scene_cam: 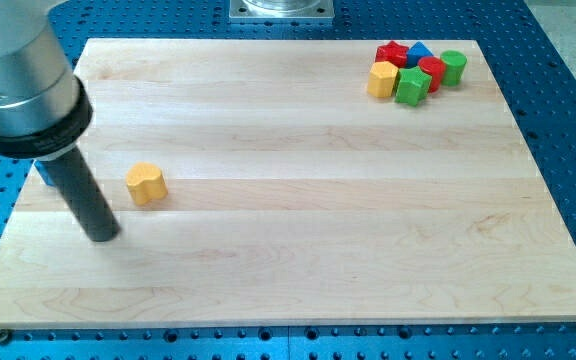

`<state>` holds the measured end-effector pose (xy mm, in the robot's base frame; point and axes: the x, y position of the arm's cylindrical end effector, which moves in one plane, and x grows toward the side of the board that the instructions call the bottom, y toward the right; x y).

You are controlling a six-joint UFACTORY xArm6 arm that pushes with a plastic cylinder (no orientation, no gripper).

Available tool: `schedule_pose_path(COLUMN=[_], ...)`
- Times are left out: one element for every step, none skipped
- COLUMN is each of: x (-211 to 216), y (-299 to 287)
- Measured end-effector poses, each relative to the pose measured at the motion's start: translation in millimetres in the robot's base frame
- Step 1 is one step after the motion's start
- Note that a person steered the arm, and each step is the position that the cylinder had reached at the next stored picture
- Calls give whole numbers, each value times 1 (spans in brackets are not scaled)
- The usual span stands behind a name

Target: Slide the heart horizontally to the cube

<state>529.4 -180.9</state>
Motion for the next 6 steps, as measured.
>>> schedule_pose_path(x=[-15,-47,-64,-56,-59,-59], y=[69,43,12,47,43,10])
